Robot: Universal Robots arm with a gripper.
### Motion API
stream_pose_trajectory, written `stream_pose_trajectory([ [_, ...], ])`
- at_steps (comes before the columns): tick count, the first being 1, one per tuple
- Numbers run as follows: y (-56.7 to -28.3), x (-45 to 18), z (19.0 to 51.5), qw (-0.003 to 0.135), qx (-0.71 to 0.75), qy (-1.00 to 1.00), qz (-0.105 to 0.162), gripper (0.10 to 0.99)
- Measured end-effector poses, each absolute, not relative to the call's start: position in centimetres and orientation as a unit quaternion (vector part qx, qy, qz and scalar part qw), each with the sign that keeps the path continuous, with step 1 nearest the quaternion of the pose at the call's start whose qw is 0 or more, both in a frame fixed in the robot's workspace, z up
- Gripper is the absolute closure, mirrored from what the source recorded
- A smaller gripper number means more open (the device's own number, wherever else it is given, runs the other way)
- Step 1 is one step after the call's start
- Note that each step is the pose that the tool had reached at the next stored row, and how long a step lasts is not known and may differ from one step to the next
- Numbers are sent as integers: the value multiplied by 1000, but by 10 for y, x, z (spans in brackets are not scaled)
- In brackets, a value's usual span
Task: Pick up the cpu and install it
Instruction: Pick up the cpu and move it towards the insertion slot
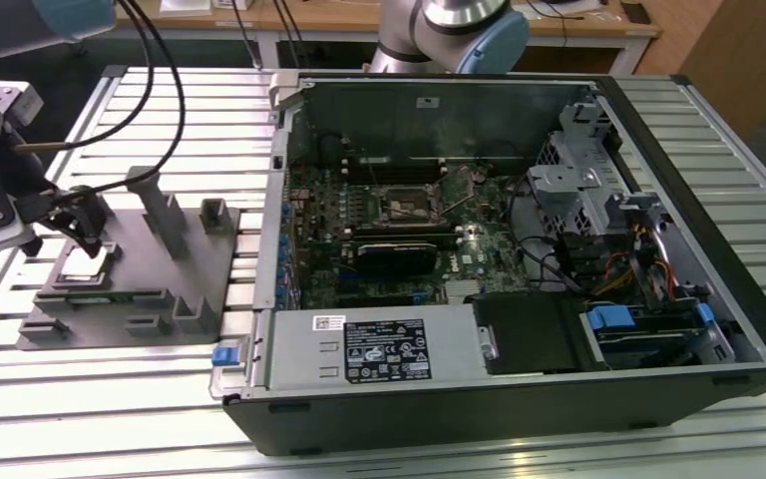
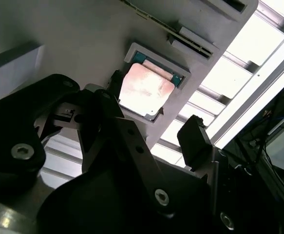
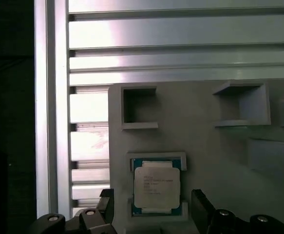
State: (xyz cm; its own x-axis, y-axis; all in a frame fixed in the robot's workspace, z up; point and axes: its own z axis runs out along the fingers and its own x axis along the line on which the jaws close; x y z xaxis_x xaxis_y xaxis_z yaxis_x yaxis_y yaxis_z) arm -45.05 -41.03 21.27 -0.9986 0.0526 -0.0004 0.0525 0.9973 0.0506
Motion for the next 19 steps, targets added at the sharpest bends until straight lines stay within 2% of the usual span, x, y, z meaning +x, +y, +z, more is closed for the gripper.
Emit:
stream_pose_trajectory([
  [5, -408, -451, 209, 1, 26, 1000, 4, 357],
  [19, -406, -450, 192, 2, 26, 1000, 9, 357],
])
